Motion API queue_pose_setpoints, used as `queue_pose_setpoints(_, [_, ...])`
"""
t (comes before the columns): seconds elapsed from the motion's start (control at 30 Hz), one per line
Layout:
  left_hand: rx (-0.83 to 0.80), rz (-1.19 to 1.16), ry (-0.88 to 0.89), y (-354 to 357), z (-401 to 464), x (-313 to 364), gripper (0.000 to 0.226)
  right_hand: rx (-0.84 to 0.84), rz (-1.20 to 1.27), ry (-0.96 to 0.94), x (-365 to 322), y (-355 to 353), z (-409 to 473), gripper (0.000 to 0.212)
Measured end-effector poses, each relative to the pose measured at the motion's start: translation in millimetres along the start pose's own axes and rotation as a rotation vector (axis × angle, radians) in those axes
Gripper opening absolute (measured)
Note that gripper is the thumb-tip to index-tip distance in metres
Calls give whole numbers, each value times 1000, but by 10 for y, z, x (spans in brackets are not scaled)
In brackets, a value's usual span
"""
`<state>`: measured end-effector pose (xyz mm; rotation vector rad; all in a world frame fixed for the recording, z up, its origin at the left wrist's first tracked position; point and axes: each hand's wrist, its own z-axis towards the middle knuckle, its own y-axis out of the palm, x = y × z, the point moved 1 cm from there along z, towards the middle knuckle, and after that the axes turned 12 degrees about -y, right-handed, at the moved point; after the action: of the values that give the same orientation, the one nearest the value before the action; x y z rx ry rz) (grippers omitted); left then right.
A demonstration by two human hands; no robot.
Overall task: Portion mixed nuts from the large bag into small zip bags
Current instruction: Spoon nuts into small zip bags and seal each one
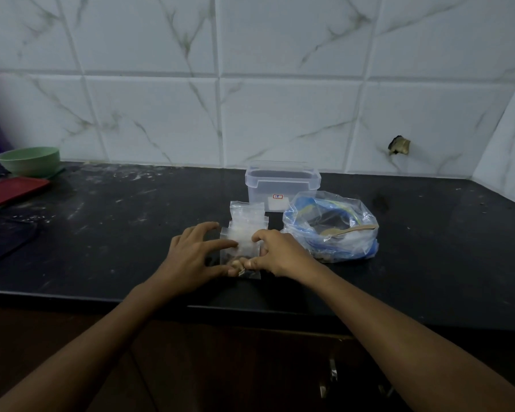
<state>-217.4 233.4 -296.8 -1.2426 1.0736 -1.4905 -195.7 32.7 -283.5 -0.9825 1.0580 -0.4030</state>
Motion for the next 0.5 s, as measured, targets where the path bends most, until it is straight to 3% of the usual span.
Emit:
queue_pose_setpoints(0.13, [-59, 56, 14, -12, 9, -45, 110, -7, -10, 8, -29, -8, -11, 61])
queue_pose_setpoints(0.3, [-76, -109, 9, -53, 4, 9, 87, 25, -13, -8, -89, -140, -149, 61])
queue_pose_setpoints(0.5, [143, -312, 4, -137, 46, 107, 70, 289, -167, 31, 2, -844, -334, 10])
